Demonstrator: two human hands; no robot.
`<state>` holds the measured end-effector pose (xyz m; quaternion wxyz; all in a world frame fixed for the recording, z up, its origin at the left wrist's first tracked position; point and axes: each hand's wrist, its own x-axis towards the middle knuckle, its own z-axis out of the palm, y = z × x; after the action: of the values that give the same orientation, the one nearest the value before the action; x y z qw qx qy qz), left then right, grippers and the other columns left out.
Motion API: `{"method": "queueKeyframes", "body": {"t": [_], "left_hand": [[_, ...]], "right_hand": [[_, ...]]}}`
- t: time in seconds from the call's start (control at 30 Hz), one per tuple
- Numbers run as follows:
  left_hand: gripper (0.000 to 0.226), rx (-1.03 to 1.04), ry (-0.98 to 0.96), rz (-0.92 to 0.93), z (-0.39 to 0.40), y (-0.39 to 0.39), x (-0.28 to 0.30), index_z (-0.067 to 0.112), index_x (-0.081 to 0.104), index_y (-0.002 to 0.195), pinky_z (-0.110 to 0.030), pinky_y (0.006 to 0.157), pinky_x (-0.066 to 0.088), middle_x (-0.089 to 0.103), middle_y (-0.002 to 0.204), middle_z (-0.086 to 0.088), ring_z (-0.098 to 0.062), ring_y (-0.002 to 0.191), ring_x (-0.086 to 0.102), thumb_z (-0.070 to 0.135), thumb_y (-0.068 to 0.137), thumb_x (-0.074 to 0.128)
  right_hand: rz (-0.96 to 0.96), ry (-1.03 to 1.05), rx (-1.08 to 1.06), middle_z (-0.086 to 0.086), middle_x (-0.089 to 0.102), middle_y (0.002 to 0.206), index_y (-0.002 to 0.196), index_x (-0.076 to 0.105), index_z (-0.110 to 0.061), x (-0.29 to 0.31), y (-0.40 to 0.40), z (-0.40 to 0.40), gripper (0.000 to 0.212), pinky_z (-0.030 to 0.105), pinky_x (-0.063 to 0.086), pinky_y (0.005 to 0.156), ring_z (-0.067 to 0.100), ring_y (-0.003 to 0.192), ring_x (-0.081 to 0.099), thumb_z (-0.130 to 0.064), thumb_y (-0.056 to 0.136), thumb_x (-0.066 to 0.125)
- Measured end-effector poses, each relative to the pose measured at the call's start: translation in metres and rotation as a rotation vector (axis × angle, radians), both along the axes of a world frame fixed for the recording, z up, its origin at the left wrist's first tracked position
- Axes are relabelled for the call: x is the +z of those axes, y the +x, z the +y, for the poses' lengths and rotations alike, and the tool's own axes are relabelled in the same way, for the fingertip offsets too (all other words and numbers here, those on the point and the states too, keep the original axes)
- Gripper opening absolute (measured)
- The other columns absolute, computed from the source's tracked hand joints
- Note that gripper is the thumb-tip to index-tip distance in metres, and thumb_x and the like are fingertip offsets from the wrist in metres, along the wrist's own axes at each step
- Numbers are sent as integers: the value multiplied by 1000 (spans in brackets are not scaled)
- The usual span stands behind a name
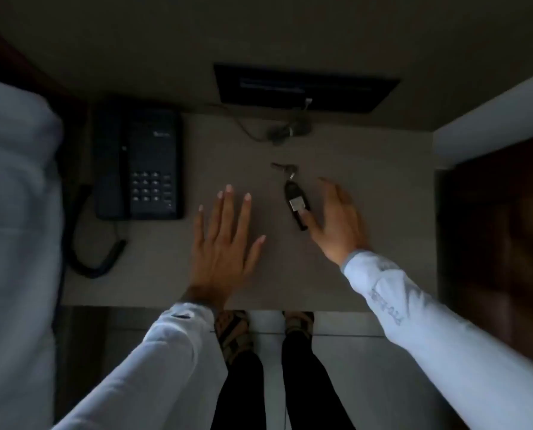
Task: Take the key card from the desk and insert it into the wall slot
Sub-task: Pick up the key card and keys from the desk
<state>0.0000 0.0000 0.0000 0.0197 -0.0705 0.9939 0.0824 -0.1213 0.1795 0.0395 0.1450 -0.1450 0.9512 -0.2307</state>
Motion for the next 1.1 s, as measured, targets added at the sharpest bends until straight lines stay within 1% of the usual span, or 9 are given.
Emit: {"method": "queueKeyframes", "body": {"t": [0.1,0.23,0.4,0.57,0.67,0.83,0.93,1.0,1.1], "left_hand": [[74,16,11,-85,-5,-1,-33,6,33,163,-68,125,31,30,170,-29,-44,157,31,53,106,35],[73,0,-41,-33,-4,4,-53,6,34,163,-69,125,30,31,169,-29,-43,158,28,53,108,37],[73,-25,-89,10,-9,4,-55,6,35,163,-67,125,31,33,169,-29,-43,157,31,54,108,37],[70,-45,-84,38,-12,-5,-24,3,50,154,-69,119,39,44,162,-30,-44,150,44,53,106,43],[67,-59,-103,100,-12,-23,16,4,57,149,-70,116,42,49,159,-30,-44,147,49,52,105,42],[62,-84,-65,293,-14,-68,121,5,56,150,-68,119,40,44,163,-29,-42,151,44,50,110,41],[61,-143,-82,436,-18,-97,201,6,57,150,-66,120,40,44,164,-28,-41,151,45,49,111,39],[60,-184,-105,527,-19,-118,254,7,57,150,-65,120,40,44,164,-27,-40,151,44,48,111,39],[58,-247,-128,683,-18,-144,344,7,56,150,-66,119,41,44,163,-27,-40,151,44,46,111,43]], "right_hand": [[-101,-82,-152,14,64,130,132,56,-14,-27,-17,-16,50,47,54,95,37,116,63,-35,89,69],[-145,-96,-202,6,70,114,121,63,-18,-38,-29,-34,48,45,56,89,31,106,67,-36,80,79],[-215,-155,-207,-1,74,98,120,66,-16,-39,-30,-37,39,42,58,88,29,99,72,-16,83,77],[-123,-152,-103,15,67,116,123,69,-11,-14,-28,-22,30,24,46,91,29,105,65,-10,94,62],[-63,-172,-102,16,63,109,118,72,-8,24,-31,-12,25,14,38,86,27,96,65,-8,97,59],[84,-316,-138,19,61,106,114,73,0,125,-45,-7,23,11,40,90,29,97,65,-1,95,60],[215,-444,-162,18,64,117,114,71,2,203,-58,-5,22,27,47,102,27,109,64,2,95,60],[253,-506,-185,11,72,116,116,72,-3,254,-67,-3,22,35,51,103,24,111,66,-2,97,60],[286,-617,-239,4,76,113,120,72,-12,343,-79,2,24,30,53,98,19,110,69,-9,99,60]]}}
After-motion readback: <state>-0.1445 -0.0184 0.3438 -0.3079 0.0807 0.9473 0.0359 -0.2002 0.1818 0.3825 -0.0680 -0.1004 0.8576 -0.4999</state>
